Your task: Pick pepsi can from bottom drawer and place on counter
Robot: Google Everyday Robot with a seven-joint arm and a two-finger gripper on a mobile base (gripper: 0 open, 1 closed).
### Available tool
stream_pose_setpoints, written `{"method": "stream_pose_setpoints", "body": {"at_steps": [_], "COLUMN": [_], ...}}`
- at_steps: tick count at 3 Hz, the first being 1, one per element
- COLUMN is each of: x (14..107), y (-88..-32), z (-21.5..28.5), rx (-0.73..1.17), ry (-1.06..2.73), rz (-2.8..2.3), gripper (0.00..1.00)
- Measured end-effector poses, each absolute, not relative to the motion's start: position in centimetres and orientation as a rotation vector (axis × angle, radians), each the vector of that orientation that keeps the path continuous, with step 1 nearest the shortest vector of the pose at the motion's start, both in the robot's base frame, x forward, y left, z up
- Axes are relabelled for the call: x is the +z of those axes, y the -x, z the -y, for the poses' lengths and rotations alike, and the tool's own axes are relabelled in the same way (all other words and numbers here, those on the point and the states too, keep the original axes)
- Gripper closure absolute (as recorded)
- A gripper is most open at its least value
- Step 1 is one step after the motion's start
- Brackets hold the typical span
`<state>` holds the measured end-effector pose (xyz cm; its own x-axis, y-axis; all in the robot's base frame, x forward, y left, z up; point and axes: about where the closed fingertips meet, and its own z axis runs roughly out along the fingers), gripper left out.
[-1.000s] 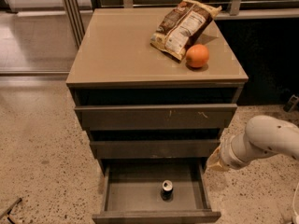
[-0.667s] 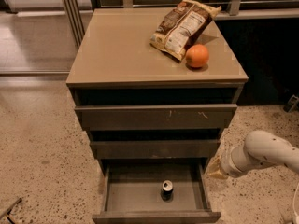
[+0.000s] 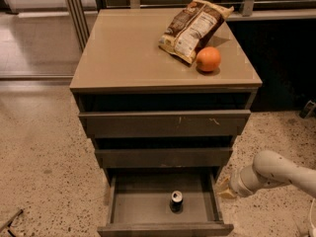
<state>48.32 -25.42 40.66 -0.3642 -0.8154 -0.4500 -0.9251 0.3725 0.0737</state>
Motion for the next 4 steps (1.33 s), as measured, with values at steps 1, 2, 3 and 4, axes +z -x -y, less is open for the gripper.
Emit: {"method": "stream_pose_setpoints", "body": {"at_steps": [1, 2, 3, 4], "x": [38.7, 35.1, 31.2, 28.0], "y": [-48.2, -49.6, -51.1, -51.9], "z": [25.2, 23.7, 20.8, 18.8], "rx": [0.455, 0.478, 0.556, 0.618], "ry": [1.535, 1.533, 1.541, 1.55], "rz": [-2.269, -2.177, -2.086, -2.045], "gripper": [1.0, 1.0, 0.81, 0.58]}}
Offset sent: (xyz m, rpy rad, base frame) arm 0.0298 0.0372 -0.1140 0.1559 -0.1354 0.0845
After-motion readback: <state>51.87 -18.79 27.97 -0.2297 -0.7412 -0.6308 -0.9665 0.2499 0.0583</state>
